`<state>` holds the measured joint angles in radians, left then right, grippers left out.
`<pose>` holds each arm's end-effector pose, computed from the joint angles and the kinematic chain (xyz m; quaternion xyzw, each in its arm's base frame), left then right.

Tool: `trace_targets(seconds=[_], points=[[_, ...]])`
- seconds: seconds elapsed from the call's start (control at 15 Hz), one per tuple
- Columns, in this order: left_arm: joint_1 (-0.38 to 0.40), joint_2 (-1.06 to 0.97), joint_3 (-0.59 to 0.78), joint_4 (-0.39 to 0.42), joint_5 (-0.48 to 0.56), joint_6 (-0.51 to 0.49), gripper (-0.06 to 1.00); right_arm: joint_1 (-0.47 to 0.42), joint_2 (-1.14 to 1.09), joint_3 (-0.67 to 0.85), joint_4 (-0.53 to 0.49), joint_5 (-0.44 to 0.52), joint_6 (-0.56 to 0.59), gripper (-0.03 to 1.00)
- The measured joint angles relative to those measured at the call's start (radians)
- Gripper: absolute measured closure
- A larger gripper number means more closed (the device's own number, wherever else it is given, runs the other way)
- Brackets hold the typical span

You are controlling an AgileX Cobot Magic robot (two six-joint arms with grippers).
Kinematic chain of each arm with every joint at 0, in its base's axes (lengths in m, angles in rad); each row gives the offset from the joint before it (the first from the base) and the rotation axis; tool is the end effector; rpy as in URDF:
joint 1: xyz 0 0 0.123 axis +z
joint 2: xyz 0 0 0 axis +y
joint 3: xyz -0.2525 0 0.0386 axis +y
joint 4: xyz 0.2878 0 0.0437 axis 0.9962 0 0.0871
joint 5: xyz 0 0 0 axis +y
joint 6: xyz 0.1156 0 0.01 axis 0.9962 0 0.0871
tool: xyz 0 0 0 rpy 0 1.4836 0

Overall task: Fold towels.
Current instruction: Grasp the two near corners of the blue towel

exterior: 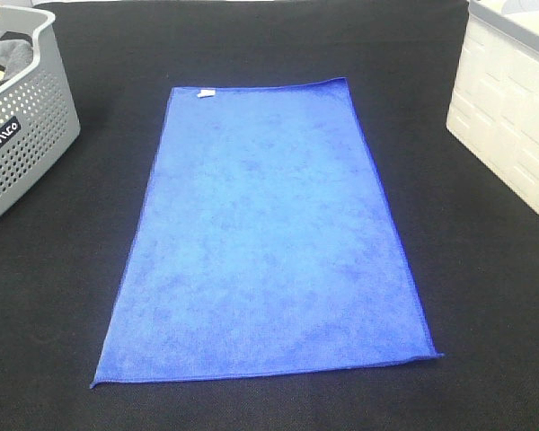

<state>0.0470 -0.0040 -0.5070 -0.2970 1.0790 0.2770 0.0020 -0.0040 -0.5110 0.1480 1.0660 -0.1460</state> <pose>0.0786 -0.0263 0.2894 0.1049 0.8392 -0.0631 0.5298 0.0794 0.0151 0.2893 -0.0663 0.8458 0.0359 0.5282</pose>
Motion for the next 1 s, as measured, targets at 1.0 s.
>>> trace_targets(seconds=[1.0], points=[[0.0, 0.0, 0.0, 0.0, 0.0, 0.0, 0.17, 0.0, 0.0, 0.0, 0.0, 0.0, 0.0, 0.15]])
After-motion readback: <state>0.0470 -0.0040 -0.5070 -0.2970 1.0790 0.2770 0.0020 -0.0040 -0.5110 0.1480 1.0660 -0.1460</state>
